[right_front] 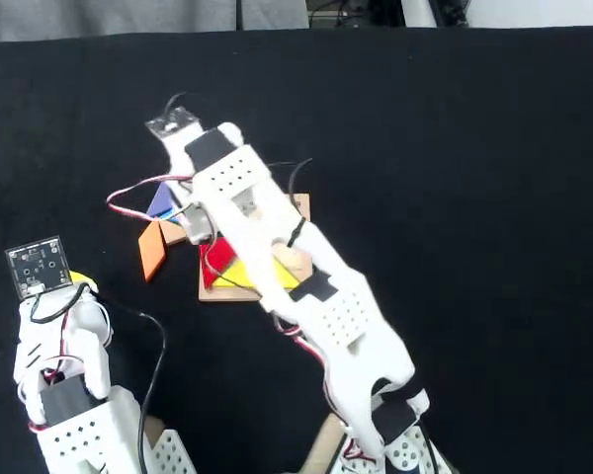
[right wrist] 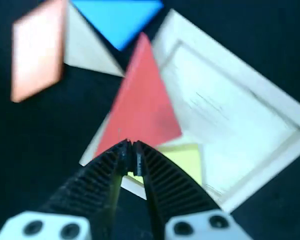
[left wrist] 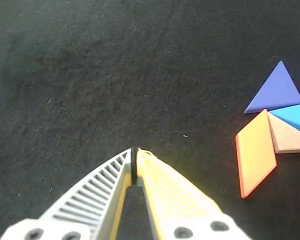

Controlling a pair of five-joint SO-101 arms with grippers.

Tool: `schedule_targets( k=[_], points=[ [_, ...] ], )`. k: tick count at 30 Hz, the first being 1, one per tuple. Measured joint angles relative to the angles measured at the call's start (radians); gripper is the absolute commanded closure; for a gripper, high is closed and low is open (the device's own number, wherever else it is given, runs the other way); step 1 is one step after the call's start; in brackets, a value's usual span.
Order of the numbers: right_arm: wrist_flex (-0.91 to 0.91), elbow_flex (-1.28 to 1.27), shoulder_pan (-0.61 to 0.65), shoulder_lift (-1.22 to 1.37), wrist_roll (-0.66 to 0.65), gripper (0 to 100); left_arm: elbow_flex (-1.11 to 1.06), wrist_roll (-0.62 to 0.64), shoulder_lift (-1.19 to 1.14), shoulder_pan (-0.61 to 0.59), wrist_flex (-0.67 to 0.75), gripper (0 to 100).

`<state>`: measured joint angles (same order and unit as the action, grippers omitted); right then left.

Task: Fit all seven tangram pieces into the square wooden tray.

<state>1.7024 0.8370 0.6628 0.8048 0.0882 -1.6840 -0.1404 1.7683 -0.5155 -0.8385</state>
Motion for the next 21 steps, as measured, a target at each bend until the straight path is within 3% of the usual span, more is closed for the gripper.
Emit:
schedule_targets(
  k=[8,21],
  points=[
    [-0.041,0.074,0.084,0.081,0.000,98.7,0.000,0.000,0.000,0.000,0.000,97],
    [0.025,0.302,-0.005,0.199,0.000,98.8,0.000,0.000,0.000,0.000,0.000,97]
  ],
)
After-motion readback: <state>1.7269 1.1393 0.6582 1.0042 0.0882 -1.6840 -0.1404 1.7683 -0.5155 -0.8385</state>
